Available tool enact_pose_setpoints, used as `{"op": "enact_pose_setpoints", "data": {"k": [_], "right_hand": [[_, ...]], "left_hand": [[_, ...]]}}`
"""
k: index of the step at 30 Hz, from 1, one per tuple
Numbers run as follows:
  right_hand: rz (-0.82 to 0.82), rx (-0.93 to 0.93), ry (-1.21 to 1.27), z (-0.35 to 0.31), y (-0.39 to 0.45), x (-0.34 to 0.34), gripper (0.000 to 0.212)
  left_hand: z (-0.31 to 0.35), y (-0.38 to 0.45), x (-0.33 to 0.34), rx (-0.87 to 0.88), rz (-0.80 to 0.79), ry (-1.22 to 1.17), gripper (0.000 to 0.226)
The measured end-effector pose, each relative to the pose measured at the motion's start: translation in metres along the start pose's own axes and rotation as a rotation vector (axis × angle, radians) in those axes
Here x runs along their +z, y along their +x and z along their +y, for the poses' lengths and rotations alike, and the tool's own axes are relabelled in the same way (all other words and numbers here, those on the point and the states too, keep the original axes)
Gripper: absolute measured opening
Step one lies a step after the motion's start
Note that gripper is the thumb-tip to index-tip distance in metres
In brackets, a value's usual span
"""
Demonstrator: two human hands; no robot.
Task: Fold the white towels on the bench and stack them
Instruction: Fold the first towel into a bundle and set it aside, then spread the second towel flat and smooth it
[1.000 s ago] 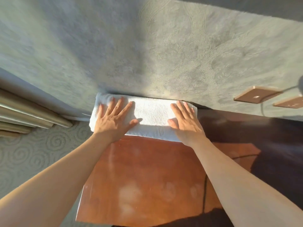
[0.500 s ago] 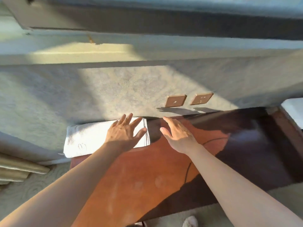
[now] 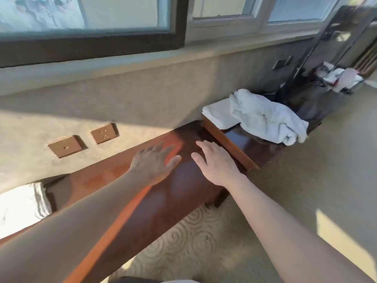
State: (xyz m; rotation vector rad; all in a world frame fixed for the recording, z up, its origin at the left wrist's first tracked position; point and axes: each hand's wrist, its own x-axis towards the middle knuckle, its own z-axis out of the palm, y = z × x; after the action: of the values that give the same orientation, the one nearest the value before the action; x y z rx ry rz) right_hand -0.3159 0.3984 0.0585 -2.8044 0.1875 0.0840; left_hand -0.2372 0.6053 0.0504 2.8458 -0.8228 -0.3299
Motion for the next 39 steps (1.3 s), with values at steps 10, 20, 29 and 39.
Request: {"op": "enact_pose_setpoints", "data": {"k": [10, 20, 29, 39], "right_hand": [[0.187, 0.277, 0.177, 0.172, -0.027, -0.058, 0.066], [0.152, 0.501, 0.178, 0.318, 0.02, -0.097, 0.068], [0.191, 0.571, 0.132, 0.392, 0.097, -0.144, 0.069], [0.117, 0.557, 0.174, 0.513, 0.192, -0.136, 0.06]], "left_hand": [[0.169, 0.104, -0.009, 0.293, 0.027, 0.094, 0.067], [0.253, 0.281, 0.017, 0.388, -0.008, 0.078, 0.067], [0.32, 0.398, 0.002, 0.469, 0.037, 0.023, 0.066], [0.348, 0.507, 0.047, 0.275, -0.062, 0.046, 0.071]]}}
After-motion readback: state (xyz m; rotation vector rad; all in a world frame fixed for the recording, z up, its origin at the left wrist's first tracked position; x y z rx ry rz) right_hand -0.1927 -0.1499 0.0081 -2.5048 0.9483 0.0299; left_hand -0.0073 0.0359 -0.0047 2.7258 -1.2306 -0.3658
